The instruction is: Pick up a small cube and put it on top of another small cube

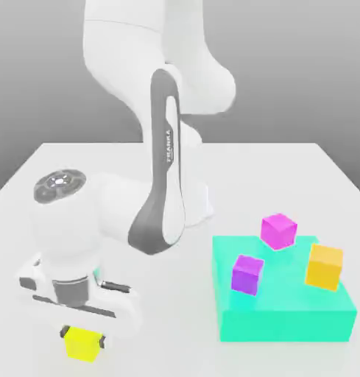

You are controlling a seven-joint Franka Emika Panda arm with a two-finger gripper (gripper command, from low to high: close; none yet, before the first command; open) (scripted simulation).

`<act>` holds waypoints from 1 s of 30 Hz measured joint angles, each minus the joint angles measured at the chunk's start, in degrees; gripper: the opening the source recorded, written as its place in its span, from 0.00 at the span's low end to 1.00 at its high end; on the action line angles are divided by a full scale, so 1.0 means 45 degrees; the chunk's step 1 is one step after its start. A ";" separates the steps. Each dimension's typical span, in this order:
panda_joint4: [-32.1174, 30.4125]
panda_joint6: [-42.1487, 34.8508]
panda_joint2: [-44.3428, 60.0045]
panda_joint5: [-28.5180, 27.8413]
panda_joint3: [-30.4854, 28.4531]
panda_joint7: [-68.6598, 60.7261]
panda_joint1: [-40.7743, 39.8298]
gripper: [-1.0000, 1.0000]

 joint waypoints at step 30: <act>-0.1774 -0.4275 -0.6197 -0.3048 0.4378 -1.0101 0.7458 0.00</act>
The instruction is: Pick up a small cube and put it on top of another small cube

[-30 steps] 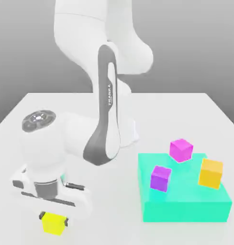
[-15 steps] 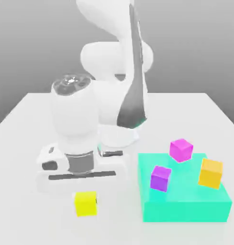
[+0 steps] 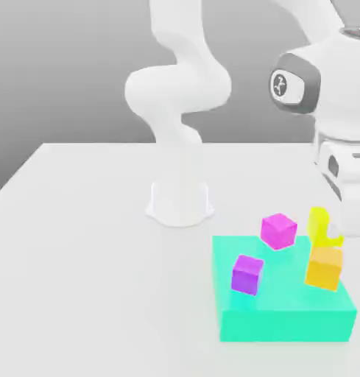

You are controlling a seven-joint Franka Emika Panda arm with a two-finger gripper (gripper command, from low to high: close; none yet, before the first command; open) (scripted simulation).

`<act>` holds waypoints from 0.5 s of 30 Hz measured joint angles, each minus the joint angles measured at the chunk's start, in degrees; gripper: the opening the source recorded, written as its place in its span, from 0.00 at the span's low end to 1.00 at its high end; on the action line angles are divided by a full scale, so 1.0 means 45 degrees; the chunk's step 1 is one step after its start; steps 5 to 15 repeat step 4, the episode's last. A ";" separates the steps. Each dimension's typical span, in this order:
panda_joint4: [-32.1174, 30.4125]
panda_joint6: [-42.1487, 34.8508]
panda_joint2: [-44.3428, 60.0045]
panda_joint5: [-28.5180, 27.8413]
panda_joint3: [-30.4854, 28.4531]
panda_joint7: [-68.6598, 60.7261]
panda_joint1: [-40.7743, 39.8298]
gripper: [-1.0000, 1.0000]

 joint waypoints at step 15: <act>-0.0082 0.0397 0.0316 -0.0119 -0.0008 0.0021 0.0042 1.00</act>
